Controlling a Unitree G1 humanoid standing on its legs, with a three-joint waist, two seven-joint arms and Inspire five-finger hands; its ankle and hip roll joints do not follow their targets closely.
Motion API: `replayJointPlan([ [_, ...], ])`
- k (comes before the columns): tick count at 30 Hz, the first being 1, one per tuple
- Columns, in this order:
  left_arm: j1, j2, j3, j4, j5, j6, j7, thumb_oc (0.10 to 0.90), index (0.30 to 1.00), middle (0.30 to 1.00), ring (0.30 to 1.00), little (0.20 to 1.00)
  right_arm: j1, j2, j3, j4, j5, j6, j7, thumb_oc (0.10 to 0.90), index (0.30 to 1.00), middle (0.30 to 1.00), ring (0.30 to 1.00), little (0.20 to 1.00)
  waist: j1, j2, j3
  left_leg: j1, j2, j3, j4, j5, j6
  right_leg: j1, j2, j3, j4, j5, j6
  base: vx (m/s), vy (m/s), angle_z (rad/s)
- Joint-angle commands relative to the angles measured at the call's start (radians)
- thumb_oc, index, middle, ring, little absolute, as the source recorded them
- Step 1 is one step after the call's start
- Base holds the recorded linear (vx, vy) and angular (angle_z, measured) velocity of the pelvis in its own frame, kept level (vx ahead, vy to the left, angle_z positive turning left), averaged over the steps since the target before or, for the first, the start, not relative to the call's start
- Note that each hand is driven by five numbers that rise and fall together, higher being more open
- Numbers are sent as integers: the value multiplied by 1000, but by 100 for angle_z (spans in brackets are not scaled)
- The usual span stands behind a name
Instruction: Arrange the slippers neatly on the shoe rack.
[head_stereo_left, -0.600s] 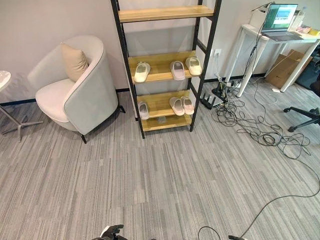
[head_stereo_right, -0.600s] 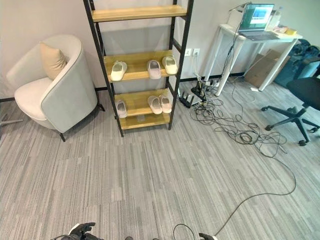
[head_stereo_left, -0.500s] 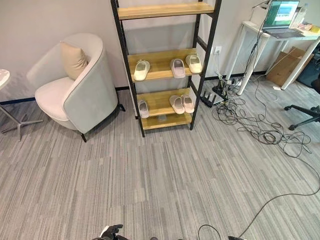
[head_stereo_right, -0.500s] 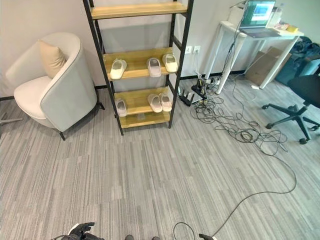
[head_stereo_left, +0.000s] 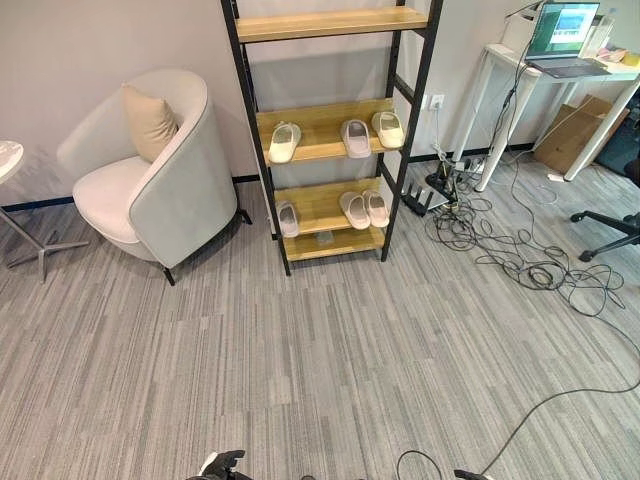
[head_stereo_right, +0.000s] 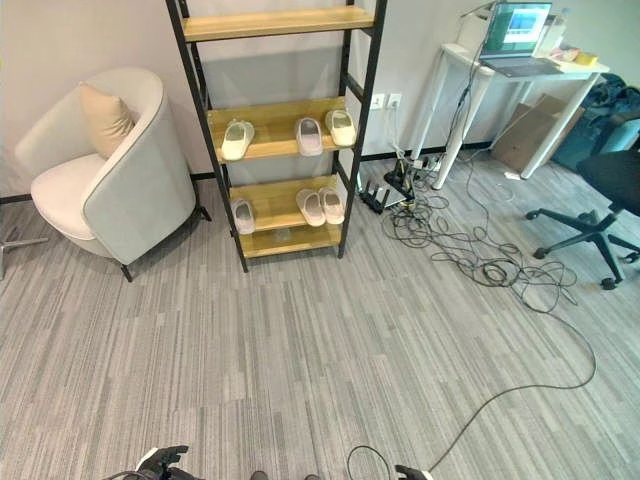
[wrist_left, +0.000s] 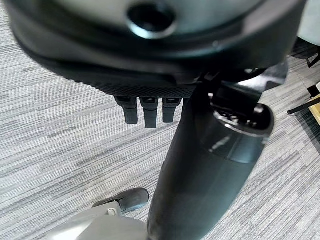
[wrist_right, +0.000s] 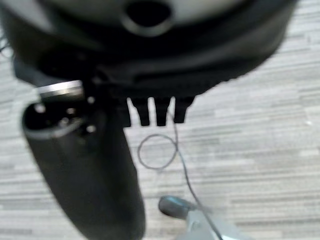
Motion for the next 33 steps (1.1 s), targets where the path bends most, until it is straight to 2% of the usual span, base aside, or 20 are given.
replayJointPlan([
  [1, -76, -2, -28, 26, 13, -25, 11, 800, 900, 900, 900, 900, -30, -18, 41, -15, 0, -25, -22, 800, 900, 900, 900, 900, -14, -43, 19, -60, 15, -52, 105, -112, -44, -38, -36, 38, 83, -86, 63, -59, -59, 8],
  [4, -92, -3, -35, 17, 3, -25, 13, 800, 900, 900, 900, 900, -34, -14, 46, -28, 5, -30, -27, 800, 900, 900, 900, 900, -14, -57, 46, -137, 12, -21, 238, -123, -60, -46, -44, 35, 96, -87, 54, -40, -76, 8],
  [6, -101, -7, -39, 15, -1, -27, 20, 800, 900, 900, 900, 900, -36, -14, 49, -30, 4, -30, -32, 800, 900, 900, 900, 900, -11, -68, 62, -210, 9, -1, 346, -90, -66, -42, -52, 30, 97, -83, 49, -7, -57, 5],
  [9, -99, -8, -38, 15, -7, -29, 29, 800, 900, 900, 900, 900, -29, -15, 47, -30, 5, -29, -39, 800, 900, 900, 900, 900, -13, -75, 68, -263, 15, 28, 409, -77, -60, -39, -60, 23, 101, -87, 44, 58, -23, 1],
  [11, -88, -10, -34, 18, -7, -26, 34, 800, 900, 900, 900, 900, -19, -15, 45, -26, 4, -26, -41, 800, 900, 900, 900, 900, -11, -78, 62, -293, 13, 70, 348, -99, -45, -24, -64, 20, 95, -100, 47, 165, 18, 10],
  [12, -88, -10, -34, 18, -7, -26, 34, 800, 900, 900, 900, 900, -18, -15, 45, -26, 4, -26, -41, 800, 900, 900, 900, 900, -11, -78, 62, -292, 12, 71, 347, -99, -45, -24, -64, 20, 95, -101, 47, 260, 57, 23],
  [13, -77, -11, -33, 25, 2, -25, 33, 800, 900, 900, 900, 900, -12, -17, 43, -25, 0, -27, -41, 800, 900, 900, 900, 900, -8, -69, 55, -299, 6, 81, 273, -76, -46, -8, -55, 23, 85, -111, 53, 142, 42, 19],
  [14, -77, -11, -33, 25, 2, -25, 33, 800, 900, 900, 900, 900, -11, -17, 43, -25, 0, -27, -41, 800, 900, 900, 900, 900, -8, -70, 56, -297, 5, 81, 271, -75, -46, -7, -56, 23, 85, -111, 53, 221, 65, 16],
  [16, -67, -9, -27, 28, 6, -25, 30, 800, 900, 900, 900, 900, -7, -23, 45, -32, -5, -30, -42, 800, 900, 900, 900, 900, 2, -58, 57, -318, -2, 77, 210, -30, -51, 15, -41, 41, 79, -123, 56, 182, 62, 2],
  [17, -65, -10, -22, 29, 7, -25, 29, 800, 900, 900, 900, 900, -8, -22, 44, -33, -9, -29, -40, 800, 900, 900, 900, 900, 6, -54, 56, -302, -3, 70, 183, -32, -49, 18, -36, 51, 82, -131, 56, 183, 83, -3],
  [19, -59, -9, -13, 38, 11, -22, 32, 800, 900, 900, 900, 900, -7, -24, 45, -30, -21, -31, -37, 800, 900, 900, 900, 900, 11, -56, 45, -295, -27, 37, 191, -39, -37, 34, -47, 74, 86, -144, 71, 219, 124, -46],
  [21, -55, -8, -11, 39, 16, -22, 30, 800, 900, 900, 900, 900, -4, -26, 42, -27, -29, -32, -34, 800, 900, 900, 900, 900, 17, -58, 40, -294, -32, 41, 199, -52, -30, 40, -58, 79, 93, -151, 82, 203, 140, -85],
  [22, -52, -5, -9, 39, 22, -21, 28, 800, 900, 900, 900, 900, -3, -30, 40, -25, -38, -31, -26, 800, 900, 900, 900, 900, 28, -62, 32, -287, -39, 51, 207, -75, -12, 35, -81, 94, 133, -152, 97, 281, 214, -46],
  [25, -65, 1, -18, 35, 36, -21, 21, 800, 900, 900, 900, 900, -10, -37, 35, -30, -45, -33, -14, 800, 900, 900, 900, 900, 32, -60, 30, -250, -45, 63, 195, -102, 22, -30, -113, 93, 295, -115, 134, 208, 190, -46],
  [26, -79, 12, -23, 27, 36, -18, 19, 800, 900, 900, 900, 900, -21, -44, 34, -39, -36, -33, -10, 800, 900, 900, 900, 900, 12, -57, 51, -209, -50, 54, 184, -117, 50, -116, -120, 101, 453, -8, 155, 124, 133, -57],
  [27, -79, 12, -22, 27, 36, -17, 19, 800, 900, 900, 900, 900, -21, -44, 34, -39, -36, -33, -10, 800, 900, 900, 900, 900, 12, -57, 52, -209, -51, 55, 184, -117, 50, -117, -120, 101, 455, -8, 156, 120, 132, -32],
  [28, -87, 16, -25, 21, 33, -16, 16, 800, 900, 900, 900, 900, -25, -45, 33, -45, -31, -34, -8, 800, 900, 900, 900, 900, 1, -50, 62, -194, -47, 50, 179, -123, 58, -147, -119, 100, 522, 19, 158, 81, 84, 9],
  [30, -98, 23, -28, 10, 32, -18, 17, 800, 900, 900, 900, 900, -20, -47, 26, -57, -23, -40, -6, 800, 900, 900, 900, 900, -14, -31, 72, -159, -37, 40, 165, -138, 66, -210, -121, 78, 605, 23, 150, 180, 116, 30],
  [31, -100, 24, -29, 9, 33, -19, 17, 800, 900, 900, 900, 900, -17, -48, 24, -55, -21, -41, -6, 800, 900, 900, 900, 900, -23, -24, 70, -130, -36, 31, 151, -146, 67, -232, -121, 61, 605, 8, 141, 295, 83, 21],
  [33, -106, 23, -31, 8, 33, -20, 14, 800, 900, 900, 900, 900, -16, -49, 26, -49, -25, -39, -5, 800, 900, 900, 900, 900, -37, -19, 62, -85, -33, 22, 125, -166, 63, -268, -111, 34, 530, -36, 128, 265, 22, 2],
])
